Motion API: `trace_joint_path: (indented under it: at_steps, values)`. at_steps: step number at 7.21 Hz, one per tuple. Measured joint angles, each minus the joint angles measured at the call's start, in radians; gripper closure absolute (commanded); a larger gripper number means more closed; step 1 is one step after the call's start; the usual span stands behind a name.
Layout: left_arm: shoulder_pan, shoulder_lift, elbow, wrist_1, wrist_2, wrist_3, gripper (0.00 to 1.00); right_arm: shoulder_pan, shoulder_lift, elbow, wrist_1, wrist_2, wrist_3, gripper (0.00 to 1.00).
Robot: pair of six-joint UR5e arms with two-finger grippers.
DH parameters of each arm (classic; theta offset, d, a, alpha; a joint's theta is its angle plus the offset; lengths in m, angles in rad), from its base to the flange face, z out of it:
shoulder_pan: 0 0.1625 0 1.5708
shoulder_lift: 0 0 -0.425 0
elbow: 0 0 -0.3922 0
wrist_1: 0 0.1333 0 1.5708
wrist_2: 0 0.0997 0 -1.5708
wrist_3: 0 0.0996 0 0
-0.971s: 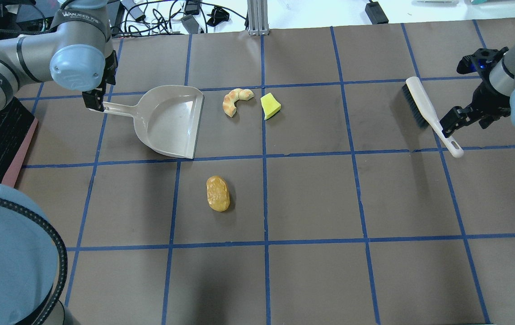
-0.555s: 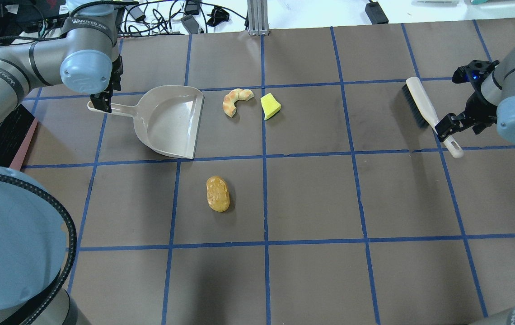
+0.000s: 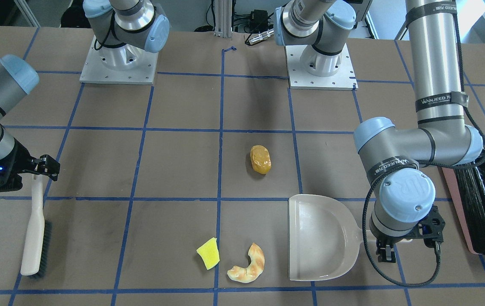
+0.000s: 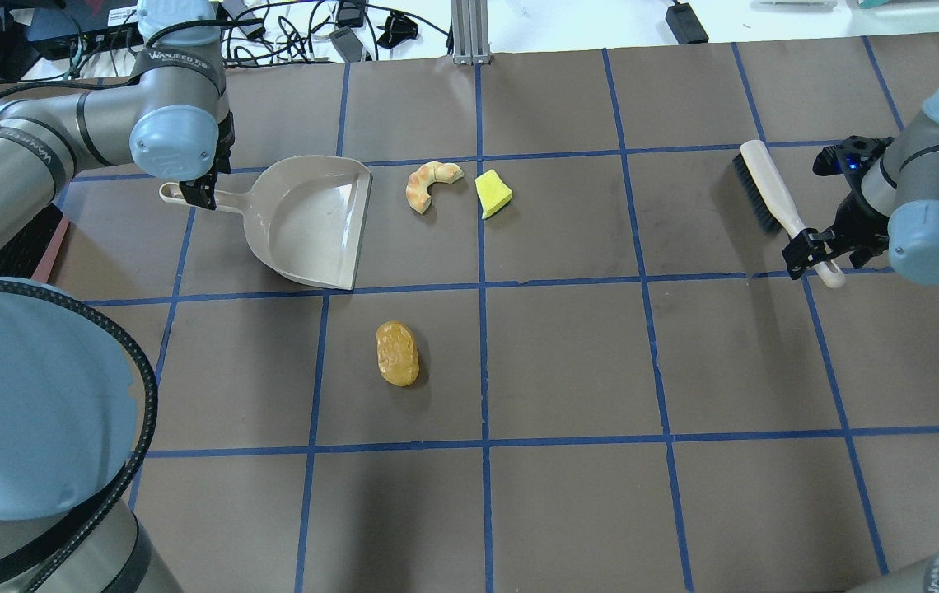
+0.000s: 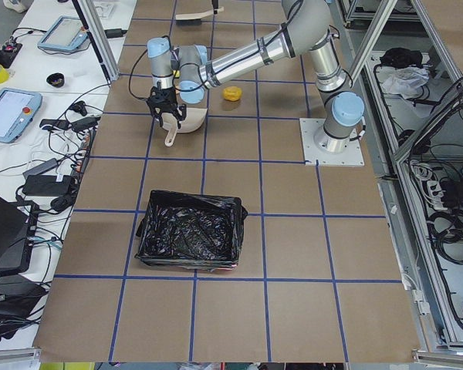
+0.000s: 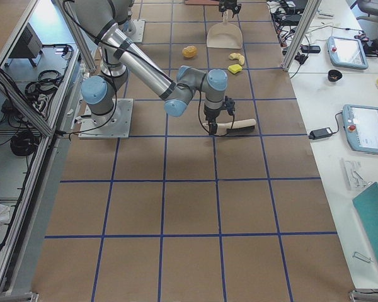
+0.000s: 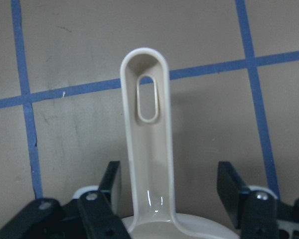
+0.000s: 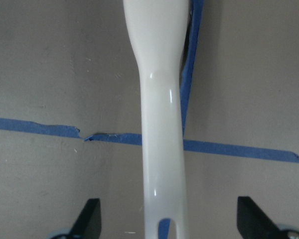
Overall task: Sweep and dump trash into bin
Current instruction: 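Lift the white brush with the right gripper while the left gripper angles the dustpan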
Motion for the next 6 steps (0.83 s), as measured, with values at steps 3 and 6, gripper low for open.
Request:
trace_joint_path:
  at_steps: [3, 6]
  values:
    - [0.004, -0.011, -0.019, 0.028, 0.003, 0.008, 0.45, 0.002, -0.006, 0.000, -0.038, 0.002, -0.031, 0.11]
    - [0.021, 0.002, -0.042, 0.026, 0.002, 0.010, 1.00, 0.003, 0.004, 0.004, -0.077, 0.017, -0.029, 0.29]
